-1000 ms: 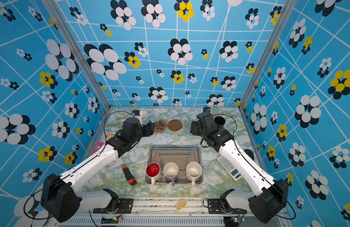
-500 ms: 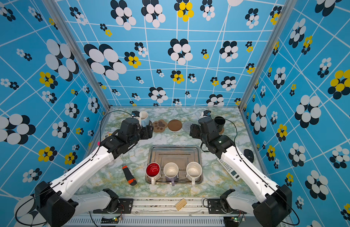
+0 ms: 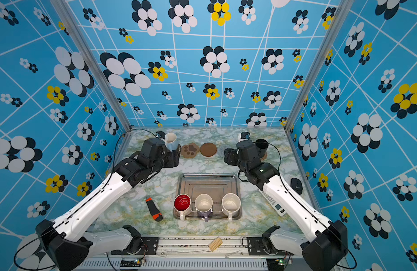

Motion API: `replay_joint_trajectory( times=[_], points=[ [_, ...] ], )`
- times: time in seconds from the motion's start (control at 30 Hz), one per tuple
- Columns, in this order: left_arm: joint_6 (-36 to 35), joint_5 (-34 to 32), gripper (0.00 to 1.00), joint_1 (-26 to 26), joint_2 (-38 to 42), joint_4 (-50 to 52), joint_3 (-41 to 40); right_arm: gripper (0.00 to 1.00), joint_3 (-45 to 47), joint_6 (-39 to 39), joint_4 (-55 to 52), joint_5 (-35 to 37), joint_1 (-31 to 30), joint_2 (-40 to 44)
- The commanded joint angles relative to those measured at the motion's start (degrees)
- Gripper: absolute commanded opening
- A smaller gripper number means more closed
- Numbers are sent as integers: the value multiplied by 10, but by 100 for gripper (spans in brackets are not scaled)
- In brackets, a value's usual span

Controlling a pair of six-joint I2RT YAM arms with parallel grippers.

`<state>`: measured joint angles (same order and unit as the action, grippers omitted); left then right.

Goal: Place cups on coasters
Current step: Pick up the cup from the tray.

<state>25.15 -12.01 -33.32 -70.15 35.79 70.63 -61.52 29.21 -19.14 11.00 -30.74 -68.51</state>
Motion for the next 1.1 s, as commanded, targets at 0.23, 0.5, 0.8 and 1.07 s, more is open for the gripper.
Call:
replay_joint_trajectory(
  times=[0.23, 0.5, 0.8, 1.07],
  points=[
    [-21, -28, 73, -40, -9, 167, 80, 77, 12, -6, 21, -9, -4, 10],
    [-5, -36, 73, -94, -14, 266, 83, 78, 15, -6, 41, -13, -5, -13],
    [29, 5, 72, -184, -37, 363, 61, 78, 10, -6, 48, -27, -5, -34],
    [106, 65, 71, -254, -19, 338, -27, 78, 8, -4, 50, -29, -5, -43]
  ],
)
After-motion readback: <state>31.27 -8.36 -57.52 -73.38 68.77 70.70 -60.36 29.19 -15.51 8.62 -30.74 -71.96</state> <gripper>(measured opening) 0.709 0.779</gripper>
